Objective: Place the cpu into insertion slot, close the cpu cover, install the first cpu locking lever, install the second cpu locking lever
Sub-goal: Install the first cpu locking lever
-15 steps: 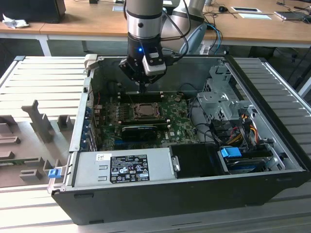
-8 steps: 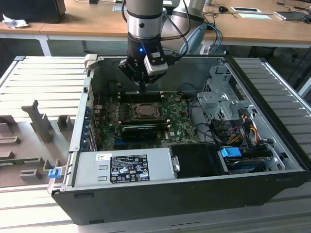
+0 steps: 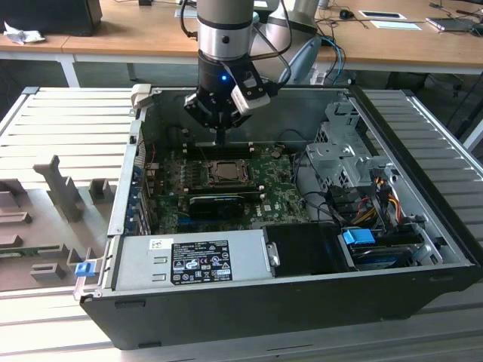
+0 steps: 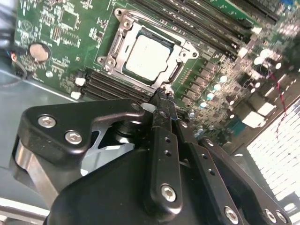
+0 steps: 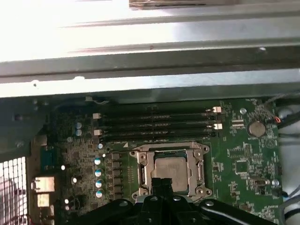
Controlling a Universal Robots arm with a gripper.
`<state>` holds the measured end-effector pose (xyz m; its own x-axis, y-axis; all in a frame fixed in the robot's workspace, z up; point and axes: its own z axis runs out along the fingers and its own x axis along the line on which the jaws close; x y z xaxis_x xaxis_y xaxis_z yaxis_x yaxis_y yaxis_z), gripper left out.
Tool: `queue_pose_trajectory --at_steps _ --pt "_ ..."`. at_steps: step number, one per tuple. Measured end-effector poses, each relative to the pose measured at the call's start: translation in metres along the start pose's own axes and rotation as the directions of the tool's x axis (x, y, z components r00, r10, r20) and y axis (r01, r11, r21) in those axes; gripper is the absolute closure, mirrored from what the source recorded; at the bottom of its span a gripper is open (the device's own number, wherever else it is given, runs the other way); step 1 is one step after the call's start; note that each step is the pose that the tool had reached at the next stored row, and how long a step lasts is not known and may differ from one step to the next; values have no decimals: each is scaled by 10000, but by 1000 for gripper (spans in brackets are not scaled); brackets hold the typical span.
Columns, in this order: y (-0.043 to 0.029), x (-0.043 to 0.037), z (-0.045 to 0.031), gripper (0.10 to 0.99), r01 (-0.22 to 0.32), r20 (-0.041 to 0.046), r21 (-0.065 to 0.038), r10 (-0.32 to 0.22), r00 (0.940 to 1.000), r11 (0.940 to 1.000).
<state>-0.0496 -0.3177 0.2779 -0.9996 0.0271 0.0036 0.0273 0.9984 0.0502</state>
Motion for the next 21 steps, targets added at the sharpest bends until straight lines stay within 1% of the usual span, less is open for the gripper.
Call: queue_pose_trajectory --at_steps 2,4,8,9,10,12,13,15,17,20,21 --pt "0 0 0 980 556 -28 1 -556 9984 9985" --pt "0 0 0 980 881 -45 1 -881 9961 9961" --pt "0 0 0 980 1647 -83 -1 -1647 9863 9863" --pt "0 0 0 980 1936 -97 -3 -1936 9810 9811" --pt "0 0 1 980 2116 -106 -4 -2116 9773 9774" --pt "0 0 1 980 2628 -132 -9 -2628 9648 9649" --pt "0 1 0 980 2704 -137 -9 -2704 9626 9627" --pt "-1 32 2 980 2705 -134 -11 -2705 9626 9627" --pt "-2 82 1 980 2707 -137 -9 -2706 9626 9627" --pt "-6 200 4 980 2706 -136 -9 -2706 9626 9627" --pt "-8 272 6 980 2704 -136 -9 -2704 9626 9627"
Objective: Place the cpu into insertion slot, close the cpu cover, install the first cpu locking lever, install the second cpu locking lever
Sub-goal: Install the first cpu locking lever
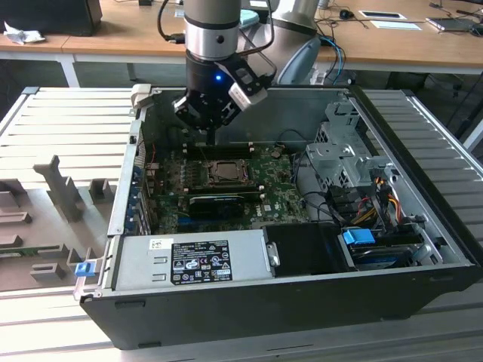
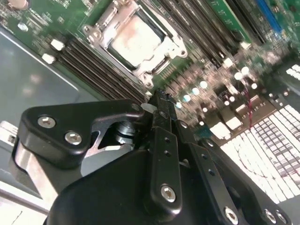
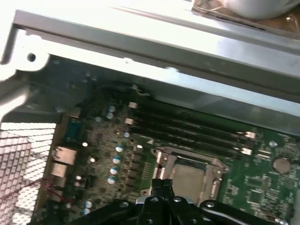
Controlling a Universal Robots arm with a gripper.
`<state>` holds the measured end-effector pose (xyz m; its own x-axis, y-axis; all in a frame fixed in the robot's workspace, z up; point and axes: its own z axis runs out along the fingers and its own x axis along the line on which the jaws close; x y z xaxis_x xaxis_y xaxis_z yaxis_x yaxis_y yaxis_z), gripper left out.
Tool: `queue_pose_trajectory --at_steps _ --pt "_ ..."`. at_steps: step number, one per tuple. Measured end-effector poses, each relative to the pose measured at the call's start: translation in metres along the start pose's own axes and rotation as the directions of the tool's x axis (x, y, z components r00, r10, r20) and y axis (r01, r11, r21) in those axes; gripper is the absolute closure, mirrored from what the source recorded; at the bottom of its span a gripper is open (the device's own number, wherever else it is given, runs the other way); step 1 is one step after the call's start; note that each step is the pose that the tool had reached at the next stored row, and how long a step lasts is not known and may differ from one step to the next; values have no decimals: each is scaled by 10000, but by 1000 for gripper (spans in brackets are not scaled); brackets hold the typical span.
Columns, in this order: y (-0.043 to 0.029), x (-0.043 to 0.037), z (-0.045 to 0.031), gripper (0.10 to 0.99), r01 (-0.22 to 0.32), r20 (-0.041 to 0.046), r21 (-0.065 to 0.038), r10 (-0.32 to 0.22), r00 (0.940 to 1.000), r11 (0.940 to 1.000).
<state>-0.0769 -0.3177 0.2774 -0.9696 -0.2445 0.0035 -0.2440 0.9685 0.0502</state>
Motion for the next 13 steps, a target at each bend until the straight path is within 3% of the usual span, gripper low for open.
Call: queue_pose_trajectory --at_steps 4,6,9,13 --pt "46 189 32 980 6 2 -1 -6 10000 10000" --pt "59 236 52 980 9 -1 1 -9 10000 10000" --pt "81 260 70 980 -58 4 -3 58 10000 10000" --pt "80 260 95 980 -667 35 -9 667 9978 9978"
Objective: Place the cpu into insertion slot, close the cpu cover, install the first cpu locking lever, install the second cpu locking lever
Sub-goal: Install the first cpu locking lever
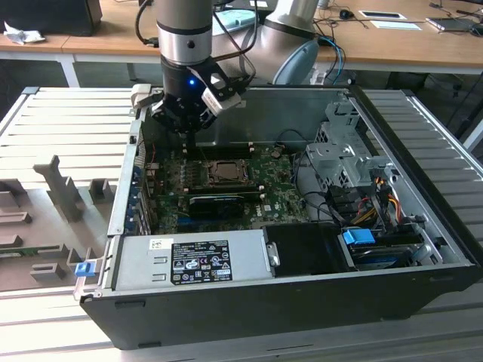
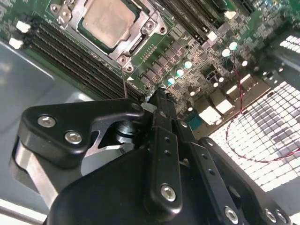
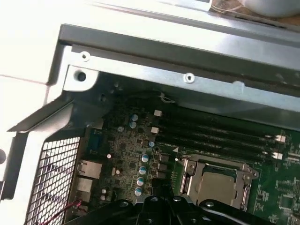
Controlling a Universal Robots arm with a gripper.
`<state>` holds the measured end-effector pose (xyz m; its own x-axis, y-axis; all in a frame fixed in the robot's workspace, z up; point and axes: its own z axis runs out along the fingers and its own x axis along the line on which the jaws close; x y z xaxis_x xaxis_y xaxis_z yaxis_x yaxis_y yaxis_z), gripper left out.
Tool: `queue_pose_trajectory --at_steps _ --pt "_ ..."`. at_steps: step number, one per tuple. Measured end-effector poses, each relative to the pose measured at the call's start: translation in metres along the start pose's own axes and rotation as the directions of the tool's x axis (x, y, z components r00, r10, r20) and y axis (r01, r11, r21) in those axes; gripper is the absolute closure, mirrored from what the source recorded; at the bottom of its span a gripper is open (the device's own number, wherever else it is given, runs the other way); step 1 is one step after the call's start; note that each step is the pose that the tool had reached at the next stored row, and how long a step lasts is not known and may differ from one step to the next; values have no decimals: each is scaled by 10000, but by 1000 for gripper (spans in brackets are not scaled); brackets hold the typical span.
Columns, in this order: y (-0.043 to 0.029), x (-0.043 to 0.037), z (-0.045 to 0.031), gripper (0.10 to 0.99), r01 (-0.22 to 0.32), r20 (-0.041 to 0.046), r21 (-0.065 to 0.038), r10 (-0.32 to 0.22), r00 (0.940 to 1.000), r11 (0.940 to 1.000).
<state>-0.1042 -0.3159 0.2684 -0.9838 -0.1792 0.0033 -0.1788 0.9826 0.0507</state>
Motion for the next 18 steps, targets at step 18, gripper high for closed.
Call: queue_pose_trajectory --at_steps 18 --pt "149 -88 75 980 -41 30 -165 41 10000 9999"
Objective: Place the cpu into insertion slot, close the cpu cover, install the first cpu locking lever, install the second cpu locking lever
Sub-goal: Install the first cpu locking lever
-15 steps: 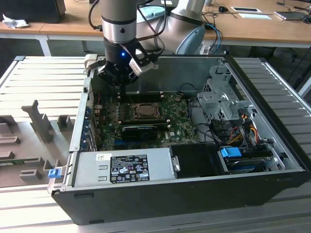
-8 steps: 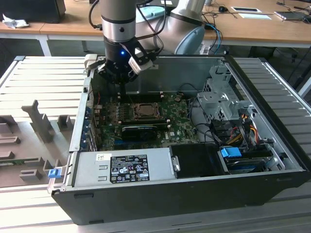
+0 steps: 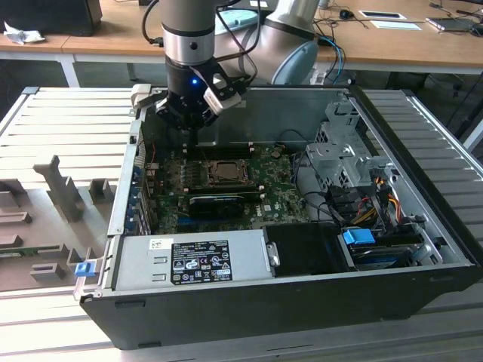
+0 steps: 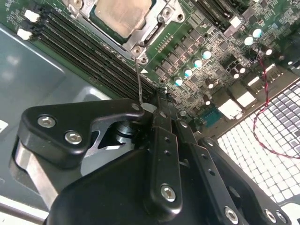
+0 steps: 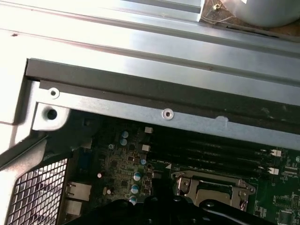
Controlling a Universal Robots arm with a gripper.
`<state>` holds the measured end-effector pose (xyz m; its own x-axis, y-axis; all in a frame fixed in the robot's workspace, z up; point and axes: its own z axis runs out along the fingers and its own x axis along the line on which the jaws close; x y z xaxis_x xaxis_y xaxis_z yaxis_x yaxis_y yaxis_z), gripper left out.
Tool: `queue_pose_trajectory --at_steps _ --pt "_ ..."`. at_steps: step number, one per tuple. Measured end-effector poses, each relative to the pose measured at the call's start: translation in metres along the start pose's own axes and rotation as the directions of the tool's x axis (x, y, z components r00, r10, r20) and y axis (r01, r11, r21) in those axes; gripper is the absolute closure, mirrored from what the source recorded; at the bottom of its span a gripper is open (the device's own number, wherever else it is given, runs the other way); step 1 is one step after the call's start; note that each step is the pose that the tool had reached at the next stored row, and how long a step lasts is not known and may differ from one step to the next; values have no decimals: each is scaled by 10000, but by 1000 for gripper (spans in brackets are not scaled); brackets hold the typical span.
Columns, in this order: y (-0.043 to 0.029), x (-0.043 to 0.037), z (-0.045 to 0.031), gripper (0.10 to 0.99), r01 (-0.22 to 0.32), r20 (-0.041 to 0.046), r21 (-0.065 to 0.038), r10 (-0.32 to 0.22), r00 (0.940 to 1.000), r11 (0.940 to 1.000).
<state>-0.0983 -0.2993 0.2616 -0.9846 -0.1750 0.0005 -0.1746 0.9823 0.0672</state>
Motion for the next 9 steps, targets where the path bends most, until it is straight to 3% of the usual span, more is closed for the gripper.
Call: queue_pose_trajectory --at_steps 9 --pt "-7 -39 0 980 -3 1 -1 3 10000 10000"
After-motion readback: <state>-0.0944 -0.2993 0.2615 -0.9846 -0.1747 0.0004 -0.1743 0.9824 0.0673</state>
